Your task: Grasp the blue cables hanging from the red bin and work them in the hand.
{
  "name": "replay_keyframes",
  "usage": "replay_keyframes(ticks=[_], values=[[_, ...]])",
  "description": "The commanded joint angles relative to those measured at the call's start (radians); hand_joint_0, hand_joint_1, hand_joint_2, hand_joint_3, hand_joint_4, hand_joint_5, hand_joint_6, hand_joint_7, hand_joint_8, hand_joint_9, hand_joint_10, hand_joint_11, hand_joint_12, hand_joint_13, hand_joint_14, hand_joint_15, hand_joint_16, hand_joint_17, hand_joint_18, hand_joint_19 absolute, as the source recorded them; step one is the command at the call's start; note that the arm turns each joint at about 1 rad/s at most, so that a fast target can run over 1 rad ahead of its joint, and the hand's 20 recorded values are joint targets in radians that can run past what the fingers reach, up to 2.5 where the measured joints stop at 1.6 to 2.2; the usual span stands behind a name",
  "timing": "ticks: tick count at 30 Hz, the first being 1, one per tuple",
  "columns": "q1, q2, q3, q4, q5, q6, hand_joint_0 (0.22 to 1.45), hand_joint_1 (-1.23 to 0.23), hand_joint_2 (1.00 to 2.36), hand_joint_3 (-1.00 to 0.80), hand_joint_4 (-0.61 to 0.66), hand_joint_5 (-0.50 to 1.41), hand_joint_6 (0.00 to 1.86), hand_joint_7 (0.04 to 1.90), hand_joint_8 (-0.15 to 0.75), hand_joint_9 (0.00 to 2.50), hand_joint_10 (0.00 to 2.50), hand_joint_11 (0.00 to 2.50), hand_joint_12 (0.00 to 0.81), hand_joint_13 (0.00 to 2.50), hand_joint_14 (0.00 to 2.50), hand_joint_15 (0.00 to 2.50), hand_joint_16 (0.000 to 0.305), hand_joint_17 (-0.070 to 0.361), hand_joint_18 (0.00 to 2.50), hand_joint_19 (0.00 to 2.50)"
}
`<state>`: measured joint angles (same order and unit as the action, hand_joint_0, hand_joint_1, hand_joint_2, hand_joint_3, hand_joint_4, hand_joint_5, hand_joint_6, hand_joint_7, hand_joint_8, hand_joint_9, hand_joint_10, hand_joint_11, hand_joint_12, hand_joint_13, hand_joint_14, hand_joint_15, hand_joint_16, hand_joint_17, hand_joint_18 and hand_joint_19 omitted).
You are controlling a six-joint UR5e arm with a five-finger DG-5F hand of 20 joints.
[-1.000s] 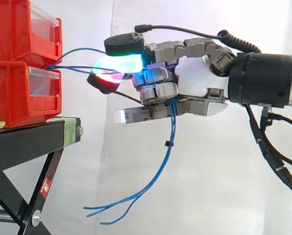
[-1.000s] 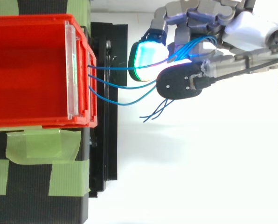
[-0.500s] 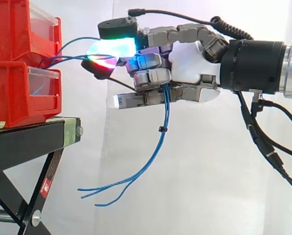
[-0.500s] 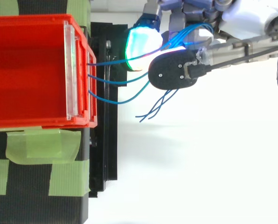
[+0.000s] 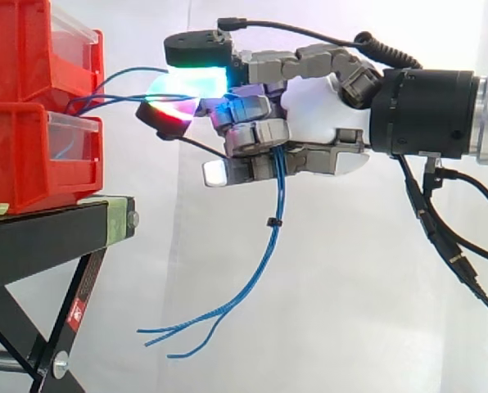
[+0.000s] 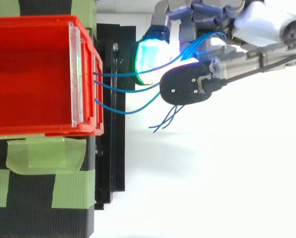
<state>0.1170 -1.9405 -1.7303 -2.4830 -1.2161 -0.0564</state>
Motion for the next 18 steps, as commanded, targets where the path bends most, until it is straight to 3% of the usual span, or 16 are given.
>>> replay_keyframes(ticks=[1,6,18], values=[[0.000,0.000,0.000,-0.002,0.000,0.000,0.86,-0.74,1.02,-0.27,0.18,0.07,0.59,1.28,0.455,0.25,2.50,2.50,0.507,0.60,2.50,1.82,0.047,0.105,0.99,0.69],[-0.002,0.000,0.000,-0.002,0.000,0.000,0.85,-0.72,1.02,-0.38,0.18,0.10,0.55,1.32,0.451,0.27,2.50,2.50,0.499,0.62,2.50,1.88,0.041,0.093,1.01,0.85],[0.000,0.000,0.000,-0.002,0.000,-0.003,0.80,-0.70,1.01,-0.64,0.20,0.12,0.54,1.33,0.457,0.30,2.50,2.50,0.503,0.65,2.50,1.84,0.041,0.093,1.05,0.77]])
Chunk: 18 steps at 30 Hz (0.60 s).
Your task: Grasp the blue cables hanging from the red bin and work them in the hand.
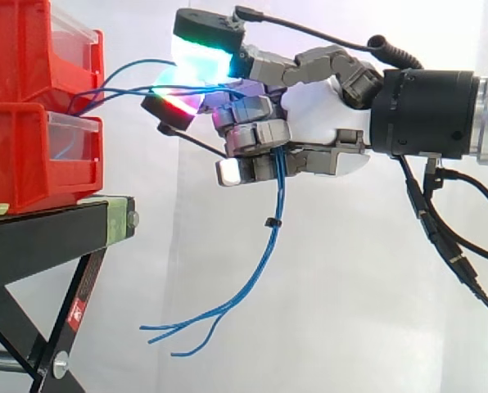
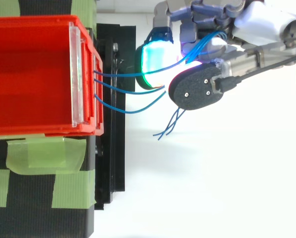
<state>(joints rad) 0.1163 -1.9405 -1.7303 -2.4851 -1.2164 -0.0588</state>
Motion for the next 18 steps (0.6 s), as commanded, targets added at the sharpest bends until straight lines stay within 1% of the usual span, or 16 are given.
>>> replay_keyframes(ticks=[1,5,6,9,15,18], values=[[0.000,0.000,0.000,0.000,0.000,-0.003,0.80,-0.70,1.01,-0.65,0.20,0.12,0.54,1.33,0.460,0.31,2.50,2.50,0.505,0.65,2.50,1.85,0.042,0.095,1.05,0.76],[0.000,0.000,0.000,0.000,0.000,-0.003,0.79,-0.69,1.01,-0.69,0.20,0.12,0.55,1.33,0.461,0.31,2.50,2.50,0.506,0.66,2.50,1.83,0.043,0.097,1.06,0.74],[0.000,0.000,0.000,0.000,0.000,-0.003,0.78,-0.69,1.01,-0.74,0.20,0.12,0.54,1.33,0.464,0.32,2.50,2.50,0.509,0.67,2.50,1.82,0.043,0.096,1.07,0.72],[0.000,0.000,0.000,0.000,0.000,-0.004,0.78,-0.68,1.01,-0.81,0.22,0.13,0.55,1.33,0.467,0.35,2.50,2.50,0.506,0.69,2.50,1.80,0.043,0.096,1.10,0.70],[-0.001,0.000,0.000,0.000,0.000,-0.004,0.78,-0.66,1.00,-0.95,0.21,0.17,0.57,1.32,0.463,0.44,2.50,2.50,0.508,0.78,2.50,1.80,0.043,0.096,1.21,0.71],[-0.001,0.000,0.000,0.000,0.000,-0.004,0.80,-0.65,1.00,-0.97,0.21,0.20,0.57,1.32,0.459,0.49,2.50,2.50,0.503,0.82,2.50,1.82,0.041,0.093,1.24,0.74]])
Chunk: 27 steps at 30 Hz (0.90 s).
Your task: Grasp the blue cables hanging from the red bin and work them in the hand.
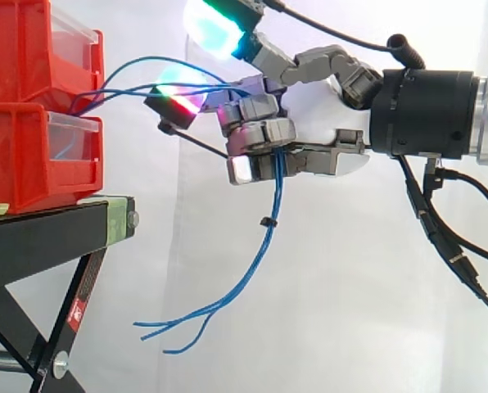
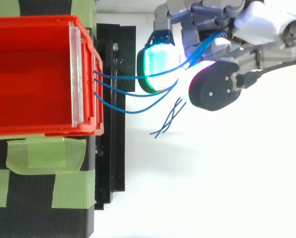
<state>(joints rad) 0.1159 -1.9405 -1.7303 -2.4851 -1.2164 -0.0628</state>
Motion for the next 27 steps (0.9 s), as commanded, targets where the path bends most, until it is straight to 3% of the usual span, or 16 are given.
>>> replay_keyframes(ticks=[1,4,13,22,27], values=[[-0.001,0.000,0.000,0.000,0.002,0.000,0.82,-0.65,1.00,-0.95,0.20,0.21,0.58,1.32,0.459,0.51,2.50,2.50,0.497,0.82,2.50,1.82,0.040,0.090,1.26,0.77],[-0.001,0.000,0.000,0.000,0.003,-0.002,0.89,-0.65,1.01,-0.80,0.19,0.24,0.59,1.31,0.452,0.58,2.50,2.50,0.490,0.89,2.50,1.82,0.039,0.087,1.34,0.82],[0.001,-0.002,0.000,0.000,0.005,-0.005,0.90,-0.65,1.02,-0.60,0.19,0.28,0.59,1.33,0.457,0.65,2.50,2.50,0.502,0.94,2.50,1.83,0.041,0.093,1.40,0.77],[0.001,0.000,0.000,0.002,0.005,-0.005,0.80,-0.58,1.00,-0.90,0.21,0.27,0.57,1.35,0.461,0.67,2.50,2.50,0.504,0.96,2.50,1.81,0.045,0.100,1.40,0.68],[0.001,0.000,0.000,0.002,0.006,-0.005,0.79,-0.56,1.00,-0.96,0.21,0.27,0.58,1.33,0.464,0.70,2.50,2.50,0.502,0.97,2.50,1.80,0.044,0.099,1.40,0.66]])
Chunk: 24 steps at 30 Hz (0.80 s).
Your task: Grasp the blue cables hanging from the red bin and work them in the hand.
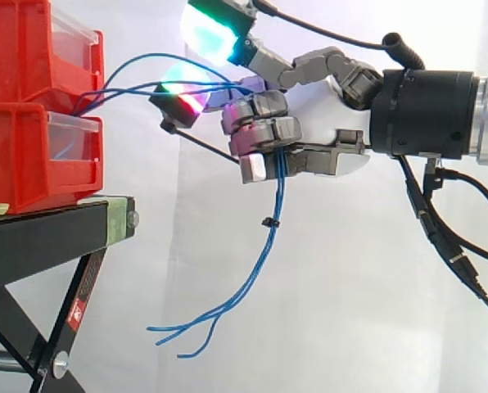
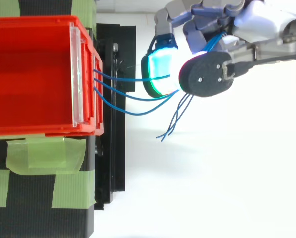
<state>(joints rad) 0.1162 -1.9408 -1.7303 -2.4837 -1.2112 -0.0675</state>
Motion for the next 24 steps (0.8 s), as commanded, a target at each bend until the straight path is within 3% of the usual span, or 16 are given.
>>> replay_keyframes(ticks=[1,7,24], values=[[0.000,0.000,0.000,0.000,0.001,-0.001,0.80,-0.56,1.00,-0.96,0.21,0.28,0.58,1.33,0.465,0.71,2.50,2.50,0.504,0.98,2.50,1.80,0.044,0.098,1.41,0.66],[0.002,0.000,0.000,0.000,0.001,-0.006,0.90,-0.60,1.01,-0.68,0.21,0.31,0.54,1.35,0.457,0.74,2.50,2.50,0.502,1.01,2.50,1.83,0.041,0.092,1.45,0.75],[0.000,0.000,0.000,0.002,0.001,-0.006,0.91,-0.63,1.02,-0.39,0.19,0.28,0.57,1.37,0.454,0.71,2.50,2.50,0.504,0.99,2.50,1.86,0.041,0.093,1.44,0.83]])
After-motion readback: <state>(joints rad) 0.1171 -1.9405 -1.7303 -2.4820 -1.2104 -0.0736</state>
